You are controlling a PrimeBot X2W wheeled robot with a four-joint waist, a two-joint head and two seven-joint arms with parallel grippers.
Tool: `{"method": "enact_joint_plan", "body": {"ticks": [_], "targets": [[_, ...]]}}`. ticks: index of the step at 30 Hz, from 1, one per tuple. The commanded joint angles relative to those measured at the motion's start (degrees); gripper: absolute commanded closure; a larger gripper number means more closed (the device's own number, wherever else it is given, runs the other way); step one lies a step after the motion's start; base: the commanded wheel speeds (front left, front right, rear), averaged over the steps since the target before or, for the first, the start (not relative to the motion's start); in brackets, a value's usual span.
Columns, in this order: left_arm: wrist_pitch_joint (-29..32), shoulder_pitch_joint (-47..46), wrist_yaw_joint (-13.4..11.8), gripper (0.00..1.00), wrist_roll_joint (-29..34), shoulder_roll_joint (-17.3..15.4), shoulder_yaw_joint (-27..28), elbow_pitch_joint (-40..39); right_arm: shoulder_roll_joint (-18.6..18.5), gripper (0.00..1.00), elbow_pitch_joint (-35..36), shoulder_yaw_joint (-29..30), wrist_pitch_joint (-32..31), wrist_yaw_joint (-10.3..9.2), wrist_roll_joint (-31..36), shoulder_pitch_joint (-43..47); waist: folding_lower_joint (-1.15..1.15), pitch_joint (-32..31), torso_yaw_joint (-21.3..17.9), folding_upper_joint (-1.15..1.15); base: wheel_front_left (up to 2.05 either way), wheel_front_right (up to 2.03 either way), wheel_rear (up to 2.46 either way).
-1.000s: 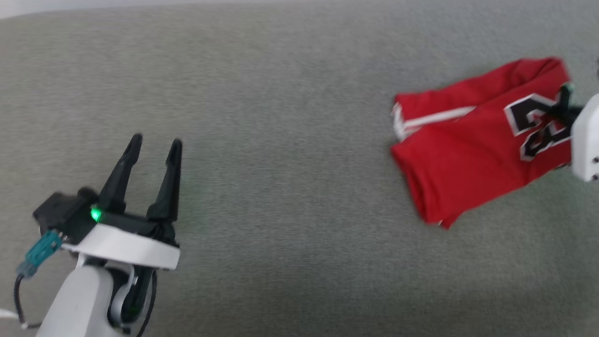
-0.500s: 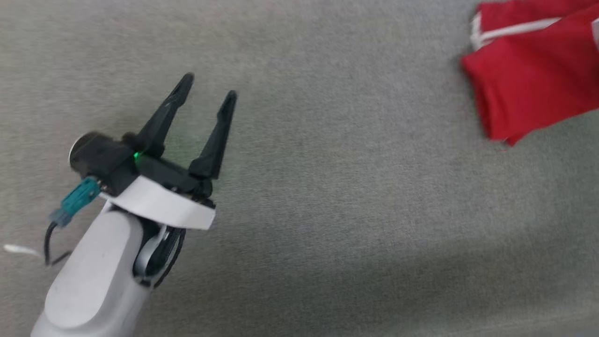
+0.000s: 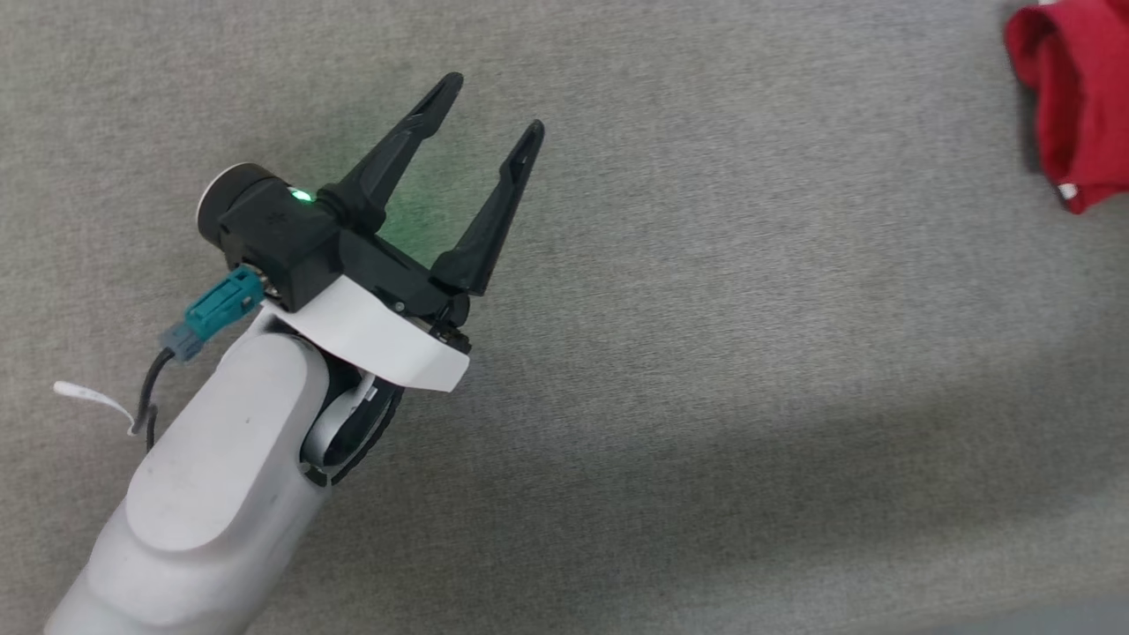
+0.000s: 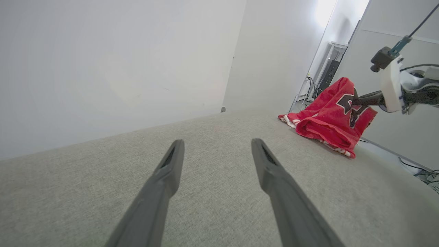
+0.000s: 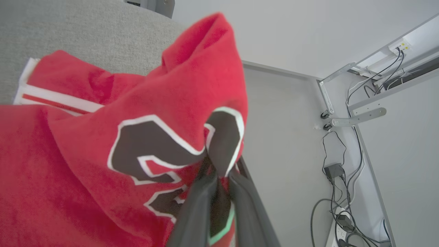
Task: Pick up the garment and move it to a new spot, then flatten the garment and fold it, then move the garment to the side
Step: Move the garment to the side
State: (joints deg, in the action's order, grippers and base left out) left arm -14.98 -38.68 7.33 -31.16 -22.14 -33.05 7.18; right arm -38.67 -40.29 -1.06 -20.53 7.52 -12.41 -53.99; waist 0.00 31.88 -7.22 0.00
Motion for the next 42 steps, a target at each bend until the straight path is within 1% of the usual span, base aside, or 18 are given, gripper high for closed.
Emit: {"method": "enact_joint_plan", "body": {"ticks": [1, 2, 4, 5, 6, 7, 8, 9, 14, 20, 24, 26, 28, 32, 34, 36, 40, 42], "targets": [[-0.26, -1.03, 0.18, 0.0, -0.15, -0.29, -0.44, 0.35, 0.81, 1.0, -1.31, 0.61, 1.06, -0.06, 1.27, -0.99, 0.0, 0.44, 0.61, 0.0, 0.0, 0.0, 0.0], [-0.26, -1.03, 0.18, 0.0, -0.15, -0.29, -0.44, 0.35, 0.81, 1.0, -1.31, 0.61, 1.06, -0.06, 1.27, -0.99, 0.0, 0.44, 0.61, 0.0, 0.0, 0.0, 0.0], [-0.26, -1.33, 0.18, 0.0, -0.73, -0.23, -0.32, 0.5, 2.11, 1.0, -3.67, 2.12, 1.92, -0.06, 2.43, -1.62, 0.0, 0.55, 1.08, 0.0, 0.0, 0.0, 0.0], [-0.26, -1.27, 0.18, 0.0, -0.72, -0.37, -0.47, 0.66, 2.38, 0.89, -4.51, 2.69, 2.48, -0.06, 3.38, -2.07, 0.0, 0.52, 1.3, 0.0, 0.0, 0.0, 0.0], [-0.27, -1.23, 0.18, 0.0, -0.91, -0.39, -0.25, 0.7, 2.72, 0.64, -5.29, 3.1, 2.88, -0.06, 3.96, -2.38, 0.0, 0.46, 1.48, 0.0, 0.0, 0.0, 0.0], [-0.27, -1.09, 0.18, 0.0, -1.19, -0.34, 0.17, 0.59, 3.16, 0.36, -6.01, 3.8, 3.32, -0.06, 4.35, -2.73, 0.0, 0.37, 1.66, 0.0, 0.0, 0.0, 0.0], [-0.27, -0.84, 0.18, 0.0, -1.23, -0.43, 0.56, 0.54, 3.41, 0.15, -6.65, 4.25, 3.55, -0.06, 5.1, -3.04, 0.0, 0.2, 1.81, 0.0, 0.0, 0.0, 0.0], [-0.26, -0.43, 0.18, 0.0, -1.36, -0.51, 1.02, 0.44, 3.64, 0.0, -7.25, 4.56, 3.62, -0.06, 5.66, -3.3, 0.0, 0.01, 1.91, 0.0, 0.0, 0.0, 0.0], [-0.26, 1.85, 0.18, 0.0, -1.69, -1.11, 3.96, 0.05, 4.01, 0.0, -8.1, 5.68, 4.51, -0.06, 7.15, -4.53, 0.0, -1.79, 2.27, 0.0, 0.0, 0.0, 0.0], [-0.26, 6.15, 0.18, 0.0, -1.45, -1.39, 8.25, -0.99, 5.17, 0.0, -6.75, 5.81, 5.57, -0.06, 6.6, -4.23, 0.0, -4.78, 2.7, 0.0, 0.0, 0.0, 0.0], [-0.27, 9.51, 0.18, 0.0, -0.56, -1.63, 10.86, -1.08, 6.53, 0.0, -5.19, 5.15, 6.71, -0.06, 4.94, -2.6, 0.0, -7.03, 3.24, 0.0, 0.0, 0.0, 0.0], [-0.27, 11.75, 0.18, 0.0, -0.85, -1.35, 12.79, -1.09, 7.98, 0.0, -3.26, 4.0, 8.18, -0.06, 2.17, -0.95, 0.0, -8.99, 3.79, 0.0, 0.0, 0.0, 0.0], [-0.27, 13.56, 0.18, 0.0, -1.27, -1.12, 14.23, -0.83, 8.99, 0.0, -1.46, 2.87, 9.21, -0.06, 0.94, 0.83, 0.0, -10.44, 4.22, 0.0, 0.0, 0.0, 0.0], [-0.27, 16.89, 0.18, 0.0, -1.2, -1.15, 16.95, -0.78, 11.37, 0.0, 2.65, 1.84, 11.67, -0.06, -2.29, 5.08, 0.0, -13.41, 4.87, 0.0, 0.0, 0.0, 0.0], [-0.26, 18.62, 0.18, 0.0, -1.18, -0.64, 18.68, -0.83, 12.43, 0.0, 4.53, 1.67, 12.78, -0.06, -4.03, 7.6, 0.0, -14.87, 5.16, 0.0, 0.0, 0.0, 0.0], [-0.27, 20.42, -0.11, 0.0, -0.4, -0.24, 21.16, -0.9, 12.91, 0.0, 6.72, 0.88, 14.05, -0.06, -5.22, 10.03, 0.0, -16.19, 5.46, 0.0, 0.0, 0.0, 0.0], [-0.26, 24.37, -0.46, 0.0, 1.08, 1.58, 25.73, -1.61, 14.54, 0.0, 10.31, -0.25, 16.73, -0.06, -8.05, 15.03, 0.0, -18.59, 5.96, 0.0, 0.0, 0.0, 0.0], [-0.26, 26.48, -0.61, 0.0, 2.38, 1.79, 27.79, -1.64, 15.06, 0.0, 12.12, -1.22, 18.26, -0.05, -9.16, 17.39, 0.0, -19.77, 6.13, 0.0, 0.0, 0.0, 0.0]]}}
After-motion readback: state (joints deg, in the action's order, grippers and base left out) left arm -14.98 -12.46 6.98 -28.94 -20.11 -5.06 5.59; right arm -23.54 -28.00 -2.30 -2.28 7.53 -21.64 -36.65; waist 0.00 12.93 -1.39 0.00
